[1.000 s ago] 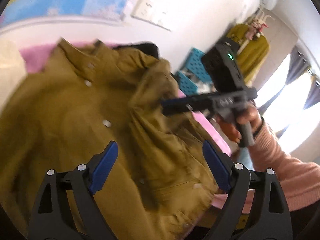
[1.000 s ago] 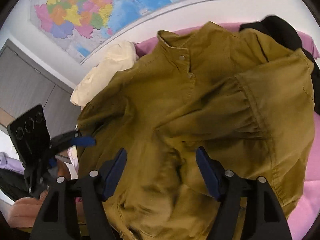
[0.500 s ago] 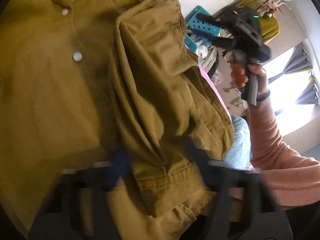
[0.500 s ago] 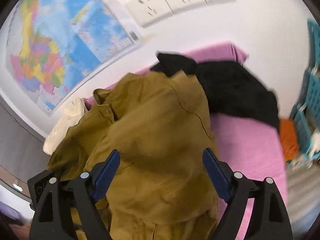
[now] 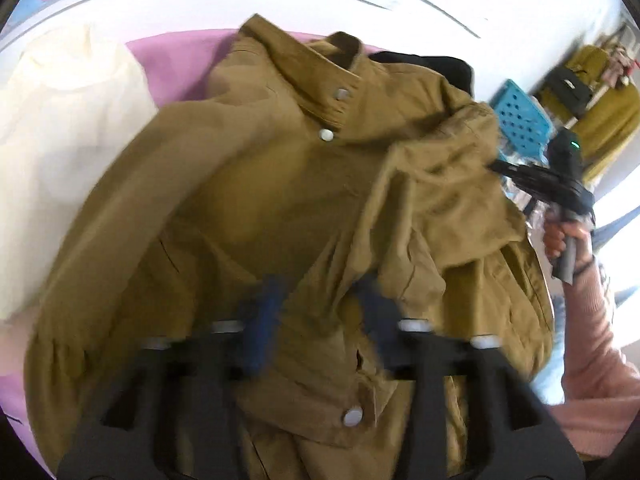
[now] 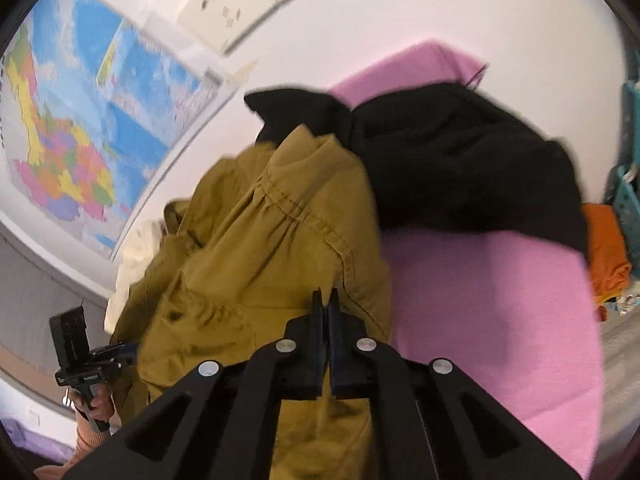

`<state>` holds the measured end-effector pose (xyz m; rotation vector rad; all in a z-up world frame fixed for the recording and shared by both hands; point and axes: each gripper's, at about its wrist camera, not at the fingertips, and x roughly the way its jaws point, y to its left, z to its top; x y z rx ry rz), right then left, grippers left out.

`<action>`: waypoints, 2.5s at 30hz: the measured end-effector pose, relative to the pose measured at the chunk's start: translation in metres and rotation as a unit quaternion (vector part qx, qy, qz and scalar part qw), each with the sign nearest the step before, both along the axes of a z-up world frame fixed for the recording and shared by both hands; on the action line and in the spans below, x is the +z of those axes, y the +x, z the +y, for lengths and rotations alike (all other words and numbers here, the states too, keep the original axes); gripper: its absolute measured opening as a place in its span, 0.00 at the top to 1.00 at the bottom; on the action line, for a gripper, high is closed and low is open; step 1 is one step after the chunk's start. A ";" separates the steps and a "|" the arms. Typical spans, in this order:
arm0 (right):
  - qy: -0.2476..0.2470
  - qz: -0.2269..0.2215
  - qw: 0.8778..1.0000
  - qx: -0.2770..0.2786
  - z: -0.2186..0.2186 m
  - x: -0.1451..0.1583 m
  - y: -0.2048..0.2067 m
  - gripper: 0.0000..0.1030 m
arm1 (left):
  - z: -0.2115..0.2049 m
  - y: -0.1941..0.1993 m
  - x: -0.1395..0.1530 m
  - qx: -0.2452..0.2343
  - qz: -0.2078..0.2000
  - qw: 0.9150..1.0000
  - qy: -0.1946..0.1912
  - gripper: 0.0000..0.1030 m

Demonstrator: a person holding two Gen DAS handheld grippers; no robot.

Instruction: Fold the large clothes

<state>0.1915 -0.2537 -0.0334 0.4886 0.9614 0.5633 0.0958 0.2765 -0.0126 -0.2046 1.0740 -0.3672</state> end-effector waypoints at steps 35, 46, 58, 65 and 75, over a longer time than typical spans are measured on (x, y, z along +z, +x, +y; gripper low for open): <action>-0.140 -0.078 0.983 0.088 0.103 0.012 0.015 0.63 | -0.032 -0.014 -0.043 -0.101 0.018 0.992 0.069 0.29; -0.170 -0.103 0.971 0.136 0.115 0.021 -0.010 0.56 | 0.009 0.004 0.004 -0.013 -0.071 0.993 0.096 0.75; -0.196 -0.102 0.962 0.159 0.137 0.023 -0.017 0.54 | 0.017 -0.026 0.029 -0.001 -0.099 0.992 0.081 0.23; -0.182 -0.140 0.932 0.279 0.241 0.027 -0.043 0.54 | 0.041 -0.052 0.053 0.044 -0.130 0.987 0.087 0.27; -0.240 -0.095 0.910 0.324 0.256 0.003 -0.054 0.58 | 0.093 -0.102 0.055 0.110 -0.130 0.978 0.120 0.24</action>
